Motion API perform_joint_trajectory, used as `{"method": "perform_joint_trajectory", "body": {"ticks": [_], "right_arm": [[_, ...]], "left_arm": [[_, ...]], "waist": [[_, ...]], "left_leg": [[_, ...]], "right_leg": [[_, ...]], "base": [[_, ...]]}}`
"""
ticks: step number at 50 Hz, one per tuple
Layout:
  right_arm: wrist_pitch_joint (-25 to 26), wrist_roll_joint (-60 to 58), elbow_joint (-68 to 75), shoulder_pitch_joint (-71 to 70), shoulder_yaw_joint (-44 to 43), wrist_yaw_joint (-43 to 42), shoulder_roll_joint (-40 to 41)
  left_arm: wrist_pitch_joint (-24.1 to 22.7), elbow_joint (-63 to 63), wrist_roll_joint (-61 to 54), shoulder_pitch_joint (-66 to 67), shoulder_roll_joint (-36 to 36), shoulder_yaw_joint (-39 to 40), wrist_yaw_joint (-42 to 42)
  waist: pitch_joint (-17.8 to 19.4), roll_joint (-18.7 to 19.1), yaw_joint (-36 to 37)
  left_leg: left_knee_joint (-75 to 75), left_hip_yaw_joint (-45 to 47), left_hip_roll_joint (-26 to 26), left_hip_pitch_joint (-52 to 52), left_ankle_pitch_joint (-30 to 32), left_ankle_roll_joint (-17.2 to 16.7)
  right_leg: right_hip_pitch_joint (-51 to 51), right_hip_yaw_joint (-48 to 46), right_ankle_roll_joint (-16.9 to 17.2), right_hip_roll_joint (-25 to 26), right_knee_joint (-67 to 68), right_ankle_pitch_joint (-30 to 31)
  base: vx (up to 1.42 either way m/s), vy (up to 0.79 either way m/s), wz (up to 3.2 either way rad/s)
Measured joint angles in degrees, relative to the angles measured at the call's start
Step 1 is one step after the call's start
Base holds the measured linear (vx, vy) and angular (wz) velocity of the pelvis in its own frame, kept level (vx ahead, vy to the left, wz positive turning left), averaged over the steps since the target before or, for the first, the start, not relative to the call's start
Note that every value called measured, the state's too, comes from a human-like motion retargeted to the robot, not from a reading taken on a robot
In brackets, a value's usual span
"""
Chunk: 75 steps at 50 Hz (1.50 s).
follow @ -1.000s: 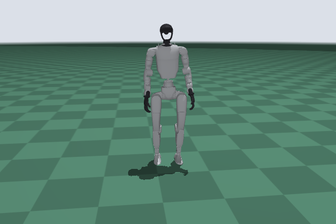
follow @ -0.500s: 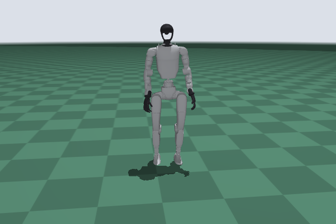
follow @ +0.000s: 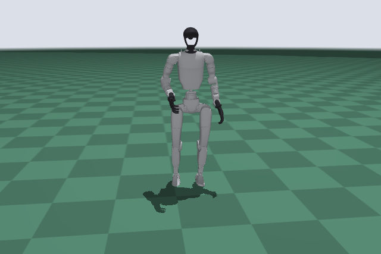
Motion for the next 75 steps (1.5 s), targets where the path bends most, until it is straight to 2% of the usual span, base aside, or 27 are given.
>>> {"method": "perform_joint_trajectory", "body": {"ticks": [5,6,10,15,18,21,25,28,30,33,35,37,40,42,45,47,56,58,62,66,71,75], "right_arm": [[-2.6,4.0,-18.4,-4.8,5.2,-2.5,-3.8],[-3.1,0.5,-21.6,-6.9,6.2,-3.6,-4.6],[-3.8,-20.6,-32.7,-19.1,9.6,-8.9,-8.0],[0.3,-54.5,-40.5,-43.3,12.5,-10.7,-13.8],[1.4,-67.3,-41.5,-60.6,16.9,-9.8,-18.6],[1.6,-73.3,-39.4,-77.2,26.3,-9.1,-23.3],[0.9,-76.5,-32.1,-96.6,45.1,-7.8,-28.0],[-0.1,-79.0,-22.3,-106.1,57.9,-5.7,-29.7],[-1.7,-82.5,-14.3,-106.3,59.0,-3.2,-31.2],[-0.9,-89.0,2.1,-102.4,59.0,-1.9,-33.9],[4.0,-89.6,15.3,-99.3,59.0,-4.3,-35.4],[6.5,-88.8,28.7,-96.6,59.0,-3.4,-36.1],[8.0,-85.9,44.4,-95.1,59.0,-1.4,-37.3],[8.4,-84.1,49.6,-94.4,59.0,-0.7,-38.9],[8.9,-82.8,52.9,-93.4,59.0,-2.0,-41.9],[9.3,-82.4,53.3,-92.5,59.0,-3.1,-43.7],[10.7,-82.0,56.5,-90.4,59.0,-2.4,-48.0],[10.7,-81.8,57.2,-90.1,59.0,-2.0,-49.0],[10.7,-81.0,58.4,-89.4,59.0,-1.2,-51.4],[10.5,-79.9,59.3,-88.7,58.9,-0.9,-54.1],[10.5,-78.2,60.1,-86.5,58.0,-0.7,-56.0],[10.7,-77.5,59.8,-84.2,56.3,-0.9,-56.0]], "left_arm": [[0.4,0.0,-3.3,1.8,1.4,0.4,7.6],[0.2,0.2,-3.7,2.1,1.5,0.6,8.5],[-1.0,1.9,-5.7,2.0,1.9,1.9,10.3],[-1.5,3.9,-6.7,1.6,2.8,2.8,8.2],[-2.0,3.7,-7.6,1.4,3.7,3.1,6.0],[-2.6,2.9,-8.2,1.4,4.9,3.4,3.9],[-3.3,2.4,-7.7,1.5,6.7,4.6,1.8],[-3.7,3.4,-6.7,1.2,8.0,6.3,1.1],[-3.9,4.8,-5.4,0.8,10.6,8.5,0.9],[-4.5,9.0,-2.5,-0.8,12.8,11.1,2.0],[-3.8,10.4,1.0,-1.6,12.9,10.3,0.7],[-3.4,10.9,1.4,-1.6,12.6,8.7,-0.8],[-3.4,11.3,2.4,-0.6,11.3,6.7,-2.6],[-3.0,12.0,3.0,-0.2,11.5,6.3,-3.5],[-3.1,13.4,3.9,0.8,11.9,6.4,-3.7],[-3.2,14.8,4.1,1.4,12.1,7.0,-3.5],[-5.1,19.3,4.7,2.5,13.0,9.5,-2.3],[-5.6,19.4,5.0,2.2,13.7,10.0,-2.0],[-5.8,19.4,4.6,-0.1,15.0,10.7,-0.9],[-5.6,18.9,4.2,-3.3,15.6,10.6,0.0],[-5.9,16.8,3.5,-6.0,14.7,11.2,0.7],[-5.8,14.2,2.1,-5.8,12.6,10.7,0.3]], "waist": [[-0.4,-0.6,1.0],[-0.4,-0.7,1.1],[0.9,-0.5,1.3],[-0.2,-1.1,3.6],[-0.9,-1.6,5.8],[-2.1,-2.8,8.6],[-4.0,-5.0,12.5],[-5.3,-7.1,15.0],[-5.8,-10.2,15.9],[-6.0,-12.7,17.0],[-5.8,-12.4,17.7],[-5.6,-11.2,18.0],[-5.1,-9.0,17.5],[-5.1,-8.3,16.6],[-4.6,-7.6,14.9],[-4.4,-7.5,13.7],[-0.9,-6.3,5.6],[-0.3,-5.4,4.5],[0.4,-3.9,3.0],[0.9,-3.2,1.6],[1.0,-2.1,-0.2],[0.0,-1.2,-1.3]], "left_leg": [[-0.3,-0.7,-0.1,0.8,0.6,1.0],[-0.1,-1.0,0.0,1.0,0.5,1.0],[1.6,-3.0,0.5,2.4,-0.4,1.2],[2.4,-4.5,0.6,2.9,-0.7,0.9],[2.6,-5.2,0.3,2.9,-1.0,0.6],[2.5,-5.5,-0.2,2.6,-1.1,0.4],[1.9,-5.5,-1.0,1.4,-0.8,0.6],[1.5,-5.4,-1.3,0.3,-0.5,0.7],[1.3,-5.5,-1.3,-0.3,-0.3,0.8],[1.1,-6.2,-0.5,-0.4,0.0,0.7],[1.4,-7.2,0.3,-0.7,-0.9,-0.3],[1.7,-8.2,1.2,-0.8,-0.8,0.1],[2.4,-9.6,1.9,-0.7,-1.2,0.7],[3.0,-10.2,2.7,-1.4,-1.3,0.8],[4.0,-10.9,3.0,-1.6,-1.9,0.5],[4.5,-11.1,2.9,-1.5,-2.3,0.4],[4.7,-14.3,0.6,5.1,-5.3,-1.1],[4.7,-14.6,1.9,7.3,-6.4,-2.6],[4.5,-14.8,4.1,10.7,-7.6,-4.8],[2.9,-15.5,4.9,14.7,-6.1,-5.8],[4.4,-15.7,5.1,17.9,-1.6,-5.9],[12.2,-14.3,4.0,15.6,6.1,-5.9]], "right_leg": [[-1.2,-0.6,-1.7,-0.4,4.0,-1.8],[-1.6,-0.9,-2.1,-0.4,5.6,-2.1],[-3.0,-2.7,-3.6,-0.5,13.6,-2.9],[-5.4,-3.0,-3.3,-1.1,20.8,-2.6],[-4.4,-3.7,-2.5,-1.4,20.0,-3.0],[-3.0,-4.6,-2.2,-1.8,17.2,-3.8],[-2.4,-5.7,-2.4,-2.3,13.8,-4.6],[-3.1,-6.1,-2.5,-2.6,12.6,-4.4],[-3.9,-6.4,-2.6,-2.7,12.9,-3.9],[-5.9,-6.6,-3.5,-2.5,16.3,-2.5],[-9.0,-6.1,-4.1,-2.1,21.9,-0.7],[-13.1,-5.8,-6.0,-1.8,29.5,1.5],[-20.4,-5.4,-6.8,-2.3,41.9,4.5],[-25.0,-5.3,-8.1,-2.1,46.0,4.4],[-29.9,-6.4,-7.9,-2.8,46.4,3.3],[-31.9,-7.0,-7.0,-3.0,41.3,4.3],[-29.0,-7.7,1.5,-5.5,1.0,17.9],[-28.4,-8.5,1.9,-4.9,-4.8,17.8],[-27.8,-12.7,1.9,-4.1,-10.5,13.6],[-26.4,-13.6,1.9,-4.1,-10.0,12.3],[-22.7,-13.9,1.9,-3.6,-11.0,19.5],[-20.3,-13.8,1.9,-3.4,-11.0,21.8]], "base": [[0.06,0.05,0.08],[0.07,0.06,0.26],[0.07,0.07,0.42],[0.1,0.05,0.33],[0.1,0.04,0.24],[0.11,0.03,0.12],[0.1,0.02,0.02],[0.09,0.02,-0.01],[0.08,0.01,0.08],[0.08,0.02,0.22],[0.06,0.04,0.31],[0.05,0.03,0.37],[0.07,0.01,0.4],[0.08,0.0,0.28],[0.12,-0.01,0.21],[0.16,-0.02,0.17],[0.27,-0.07,0.38],[0.37,-0.26,0.22],[0.4,-0.26,0.13],[0.48,-0.23,0.19],[0.55,-0.24,0.03],[0.57,-0.21,-0.25]]}}
